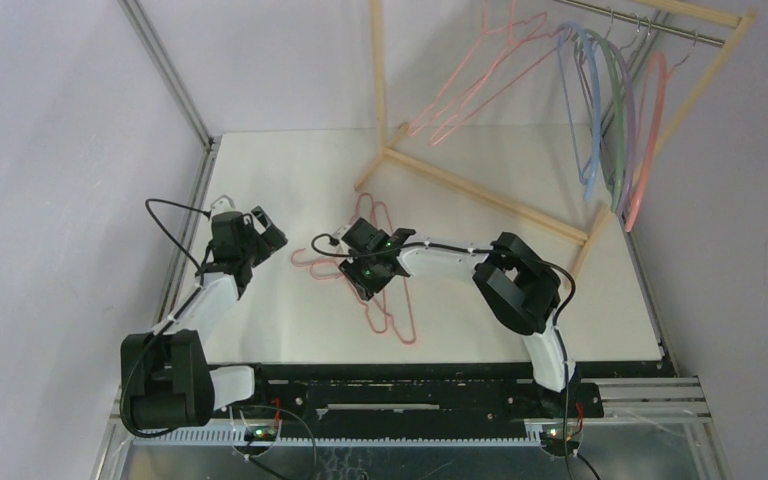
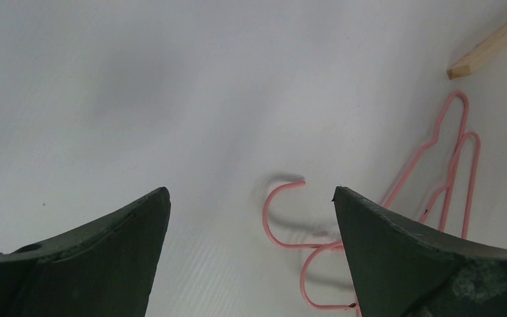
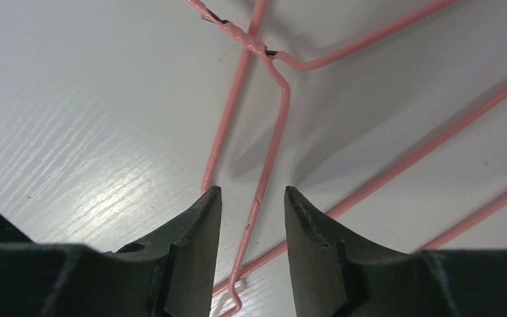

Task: Organize the hangers

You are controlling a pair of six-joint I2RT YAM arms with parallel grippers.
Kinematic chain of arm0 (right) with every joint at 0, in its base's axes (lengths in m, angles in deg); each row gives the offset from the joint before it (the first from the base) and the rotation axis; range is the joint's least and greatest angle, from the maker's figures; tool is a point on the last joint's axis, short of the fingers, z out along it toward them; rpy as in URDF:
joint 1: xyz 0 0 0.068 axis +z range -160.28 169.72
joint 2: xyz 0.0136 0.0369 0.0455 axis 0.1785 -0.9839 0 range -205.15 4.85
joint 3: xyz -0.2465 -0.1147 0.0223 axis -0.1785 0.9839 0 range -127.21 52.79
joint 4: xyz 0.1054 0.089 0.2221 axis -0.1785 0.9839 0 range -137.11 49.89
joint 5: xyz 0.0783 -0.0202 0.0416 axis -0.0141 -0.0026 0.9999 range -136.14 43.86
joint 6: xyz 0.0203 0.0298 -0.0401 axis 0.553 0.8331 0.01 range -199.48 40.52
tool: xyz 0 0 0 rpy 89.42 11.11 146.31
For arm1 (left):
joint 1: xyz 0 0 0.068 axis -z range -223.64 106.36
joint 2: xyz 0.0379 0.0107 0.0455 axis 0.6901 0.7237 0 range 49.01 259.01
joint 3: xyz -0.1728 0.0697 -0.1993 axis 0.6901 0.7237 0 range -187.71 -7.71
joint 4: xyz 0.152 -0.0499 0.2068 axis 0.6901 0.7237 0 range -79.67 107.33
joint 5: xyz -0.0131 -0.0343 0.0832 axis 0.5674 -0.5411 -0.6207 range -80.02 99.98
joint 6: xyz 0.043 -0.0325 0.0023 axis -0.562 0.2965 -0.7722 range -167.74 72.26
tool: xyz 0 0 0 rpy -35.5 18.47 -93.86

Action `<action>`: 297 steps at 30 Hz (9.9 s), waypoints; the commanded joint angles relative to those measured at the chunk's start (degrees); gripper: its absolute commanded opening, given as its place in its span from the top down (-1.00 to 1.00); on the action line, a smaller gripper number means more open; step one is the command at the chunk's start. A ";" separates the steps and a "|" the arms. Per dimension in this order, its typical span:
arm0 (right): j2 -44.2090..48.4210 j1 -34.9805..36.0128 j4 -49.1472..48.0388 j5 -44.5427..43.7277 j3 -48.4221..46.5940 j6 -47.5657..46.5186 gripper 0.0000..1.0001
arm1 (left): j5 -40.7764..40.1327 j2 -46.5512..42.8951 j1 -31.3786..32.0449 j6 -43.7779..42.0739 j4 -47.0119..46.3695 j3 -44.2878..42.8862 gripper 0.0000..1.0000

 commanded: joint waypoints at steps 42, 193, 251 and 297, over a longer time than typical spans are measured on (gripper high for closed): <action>11.79 0.05 -2.98 0.71 16.60 4.01 1.00 | -0.15 -2.44 -0.40 0.65 -2.01 1.65 -0.97; 42.76 -31.04 -14.54 -2.93 -9.58 23.24 -0.25 | 0.22 -6.02 0.31 -1.37 1.43 1.41 -0.96; -7.06 3.39 3.61 -9.38 -10.09 3.50 0.00 | 1.79 -8.06 0.33 1.25 1.47 1.14 -0.96; -4.45 -1.17 10.28 -7.79 -7.40 6.88 1.00 | -0.09 -14.23 0.12 0.98 9.12 -1.14 -0.91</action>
